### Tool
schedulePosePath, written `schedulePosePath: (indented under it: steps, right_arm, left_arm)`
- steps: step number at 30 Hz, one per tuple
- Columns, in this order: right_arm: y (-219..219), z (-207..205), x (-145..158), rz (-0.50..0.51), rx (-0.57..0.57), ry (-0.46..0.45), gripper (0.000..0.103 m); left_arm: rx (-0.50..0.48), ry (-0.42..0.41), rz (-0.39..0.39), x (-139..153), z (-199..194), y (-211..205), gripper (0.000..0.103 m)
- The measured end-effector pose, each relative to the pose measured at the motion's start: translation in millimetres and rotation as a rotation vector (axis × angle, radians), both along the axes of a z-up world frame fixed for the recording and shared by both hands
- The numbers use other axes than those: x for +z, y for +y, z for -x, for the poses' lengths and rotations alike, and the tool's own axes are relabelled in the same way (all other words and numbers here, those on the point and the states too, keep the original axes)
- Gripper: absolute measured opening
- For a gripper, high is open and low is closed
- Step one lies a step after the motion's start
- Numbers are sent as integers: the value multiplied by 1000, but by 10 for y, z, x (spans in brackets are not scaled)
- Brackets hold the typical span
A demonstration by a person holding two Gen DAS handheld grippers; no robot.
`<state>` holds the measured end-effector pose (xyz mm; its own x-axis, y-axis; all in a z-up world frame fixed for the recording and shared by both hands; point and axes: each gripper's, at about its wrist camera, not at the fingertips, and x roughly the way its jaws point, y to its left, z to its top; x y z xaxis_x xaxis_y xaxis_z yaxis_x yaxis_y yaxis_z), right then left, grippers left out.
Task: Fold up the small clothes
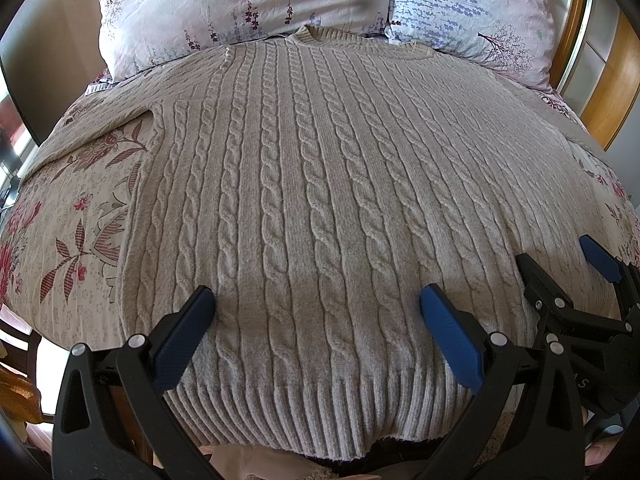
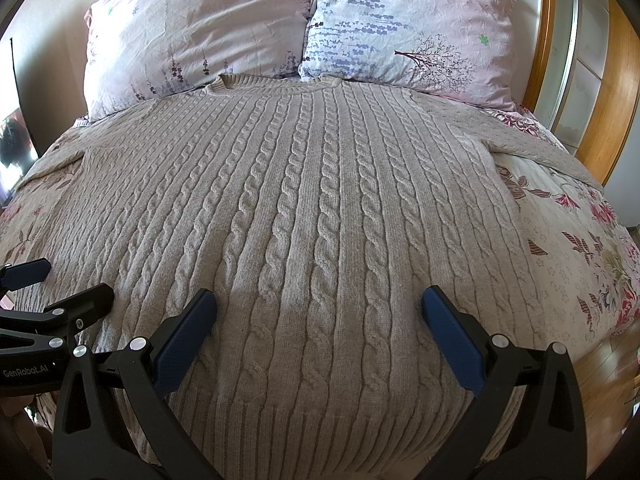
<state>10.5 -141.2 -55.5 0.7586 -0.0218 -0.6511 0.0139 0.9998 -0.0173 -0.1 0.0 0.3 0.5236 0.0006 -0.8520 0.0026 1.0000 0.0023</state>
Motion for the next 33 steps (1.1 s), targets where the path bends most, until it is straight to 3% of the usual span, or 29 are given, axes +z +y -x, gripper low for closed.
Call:
schedulePosePath:
  steps: [25, 33]
  right_arm:
    - [-15, 10, -2, 2, 7, 5, 102]
    - [-101, -89, 21, 3, 147, 4, 102]
  left_arm:
    - [-2, 7, -1, -2, -3, 2, 101]
    - [-28, -2, -5, -14, -27, 20, 101]
